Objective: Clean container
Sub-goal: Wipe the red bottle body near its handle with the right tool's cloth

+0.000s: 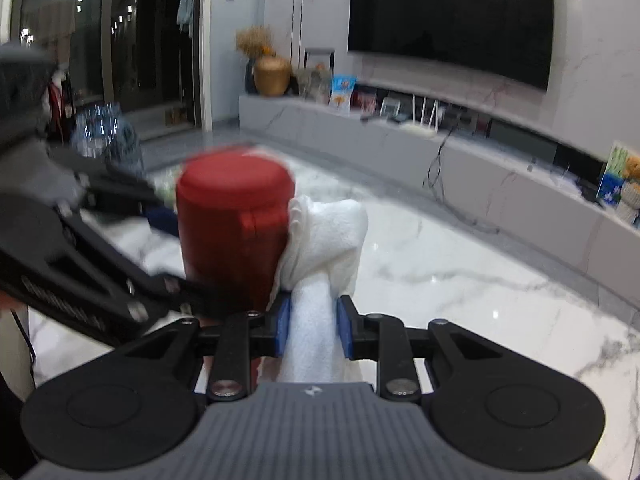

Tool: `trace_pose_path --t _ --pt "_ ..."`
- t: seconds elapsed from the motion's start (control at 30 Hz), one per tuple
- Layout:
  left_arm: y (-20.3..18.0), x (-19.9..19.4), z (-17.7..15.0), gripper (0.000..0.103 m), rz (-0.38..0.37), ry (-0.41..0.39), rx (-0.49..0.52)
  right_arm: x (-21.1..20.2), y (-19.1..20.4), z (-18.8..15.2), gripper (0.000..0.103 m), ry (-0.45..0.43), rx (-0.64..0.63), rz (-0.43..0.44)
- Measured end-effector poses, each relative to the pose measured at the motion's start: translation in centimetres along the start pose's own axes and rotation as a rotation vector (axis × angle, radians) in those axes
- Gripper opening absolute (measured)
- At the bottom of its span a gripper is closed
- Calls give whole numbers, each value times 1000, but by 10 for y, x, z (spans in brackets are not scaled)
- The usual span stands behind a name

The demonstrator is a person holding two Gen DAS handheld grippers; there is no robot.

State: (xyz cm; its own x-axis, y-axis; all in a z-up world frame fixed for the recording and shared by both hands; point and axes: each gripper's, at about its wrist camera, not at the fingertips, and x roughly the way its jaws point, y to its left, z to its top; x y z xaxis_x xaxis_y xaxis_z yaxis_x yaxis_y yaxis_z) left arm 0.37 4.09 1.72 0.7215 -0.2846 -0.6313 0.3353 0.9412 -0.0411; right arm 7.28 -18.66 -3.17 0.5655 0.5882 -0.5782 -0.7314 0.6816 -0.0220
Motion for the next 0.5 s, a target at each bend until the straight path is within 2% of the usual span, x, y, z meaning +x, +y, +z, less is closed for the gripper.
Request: trace_pose_path --t 0.27,0.5 --pt "0 -2 1 63 3 -2 -4 53 6 -20 28 188 52 -2" --pt "-3 -1 0 63 37 -25 -24 54 12 -22 28 247 140 -13"
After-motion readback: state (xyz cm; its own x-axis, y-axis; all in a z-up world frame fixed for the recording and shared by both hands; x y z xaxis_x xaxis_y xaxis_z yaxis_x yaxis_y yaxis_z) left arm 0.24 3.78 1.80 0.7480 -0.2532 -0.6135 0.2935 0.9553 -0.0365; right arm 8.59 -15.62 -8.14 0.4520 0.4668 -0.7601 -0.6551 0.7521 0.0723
